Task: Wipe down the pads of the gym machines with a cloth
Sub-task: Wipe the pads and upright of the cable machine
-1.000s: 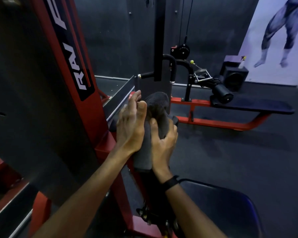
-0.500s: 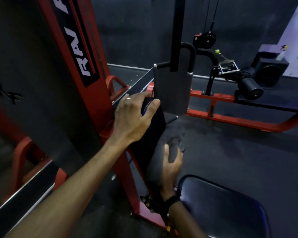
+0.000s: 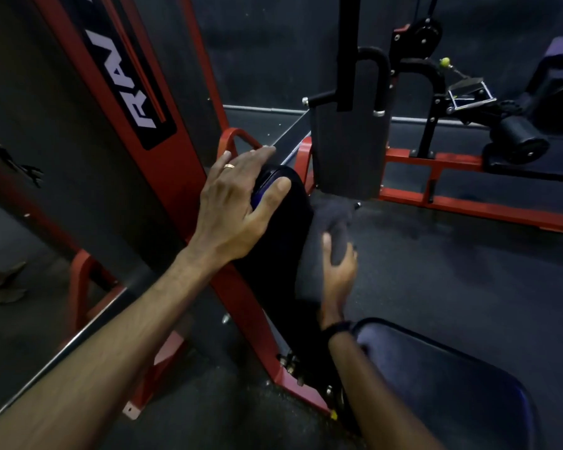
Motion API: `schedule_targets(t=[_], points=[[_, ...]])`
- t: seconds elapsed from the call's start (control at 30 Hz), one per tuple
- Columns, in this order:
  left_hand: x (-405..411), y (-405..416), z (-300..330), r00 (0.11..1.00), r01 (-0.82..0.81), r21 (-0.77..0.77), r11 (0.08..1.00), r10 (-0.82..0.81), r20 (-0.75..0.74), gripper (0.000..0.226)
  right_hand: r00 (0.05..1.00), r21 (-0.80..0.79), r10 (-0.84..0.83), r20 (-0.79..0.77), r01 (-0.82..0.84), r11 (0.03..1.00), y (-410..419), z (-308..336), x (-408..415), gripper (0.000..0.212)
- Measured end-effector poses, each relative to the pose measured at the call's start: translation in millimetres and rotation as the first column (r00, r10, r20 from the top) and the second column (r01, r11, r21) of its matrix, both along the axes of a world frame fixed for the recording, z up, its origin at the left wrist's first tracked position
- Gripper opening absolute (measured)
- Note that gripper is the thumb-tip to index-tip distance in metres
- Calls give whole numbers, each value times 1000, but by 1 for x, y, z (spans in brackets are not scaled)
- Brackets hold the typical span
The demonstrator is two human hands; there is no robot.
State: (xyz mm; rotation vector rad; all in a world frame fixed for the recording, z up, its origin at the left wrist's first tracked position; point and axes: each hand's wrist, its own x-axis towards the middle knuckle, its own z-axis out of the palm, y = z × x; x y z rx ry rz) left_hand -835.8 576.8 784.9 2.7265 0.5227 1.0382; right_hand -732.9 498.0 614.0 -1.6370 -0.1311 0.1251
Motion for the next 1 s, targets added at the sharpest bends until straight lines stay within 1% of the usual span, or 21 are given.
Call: schedule_targets(t=[0.03, 0.07, 0.13, 0.2, 0.27, 0.33, 0.4, 0.47, 0.53, 0.57, 0.6, 0.67, 0.73, 0.8, 0.83, 0.87, 0.93, 1.0], points=[[0, 1, -1, 1000, 3, 13, 1000, -3, 6, 69, 999, 3, -18, 32, 18, 1000, -12, -8, -23, 81], [0, 2, -2, 1000, 5, 29, 1000, -5, 13, 67, 997, 37, -20, 78, 17, 999, -24, -4, -49, 80], [0, 2, -3, 1000, 11, 53, 999, -12, 20, 61, 985, 102, 22, 171, -39, 994, -31, 21, -85, 64], [0, 2, -2, 1000, 14, 61, 998, -15, 21, 58, 966, 185, 17, 259, -67, 980, -17, 62, -81, 56], [0, 1, -2, 1000, 12, 66, 998, -12, 7, 60, 955, 214, 14, 295, -80, 974, 4, 90, -50, 59], [0, 0, -2, 1000, 2, 75, 997, -2, -2, 61, 965, 201, 35, 261, -90, 975, 20, 93, -9, 61], [1, -2, -1, 1000, -15, 85, 996, 16, -9, 61, 988, 175, 64, 143, -89, 980, 29, 64, 22, 67], [2, -4, 0, 1000, -29, 87, 996, 30, -5, 61, 997, 94, 77, 5, -77, 993, 21, 27, 30, 77], [3, -5, 1, 999, -46, 83, 995, 45, 8, 62, 997, 15, 27, -66, -26, 1000, 3, -5, 17, 87], [3, -5, 1, 999, -52, 79, 995, 51, 12, 63, 999, -10, -10, -52, 10, 1000, -6, -17, 4, 91], [5, -7, 1, 998, -57, 78, 995, 56, 16, 64, 999, -16, -36, 3, 36, 999, -16, -23, -13, 91], [5, -7, 1, 998, -68, 81, 994, 67, 15, 66, 991, 27, -56, 125, 53, 998, -27, -13, -56, 76], [5, -7, 2, 998, -64, 65, 996, 63, 19, 66, 973, 96, -42, 227, 21, 995, -26, 21, -83, 62], [5, -8, 4, 998, -52, 20, 998, 51, 23, 64, 955, 173, -37, 296, -16, 985, -12, 60, -72, 63], [5, -9, 5, 999, -46, -2, 999, 46, 19, 65, 949, 174, -25, 313, -31, 984, -4, 76, -57, 64], [5, -9, 6, 999, -46, -10, 999, 46, 4, 68, 949, 160, -7, 314, -45, 986, 4, 90, -38, 66], [5, -12, 3, 996, -70, 18, 997, 71, -49, 80, 967, 130, 72, 244, -107, 986, 19, 94, 3, 73], [5, -14, 0, 992, -98, 54, 994, 102, -76, 93, 985, 116, 153, 84, -162, 980, 25, 74, 30, 74]])
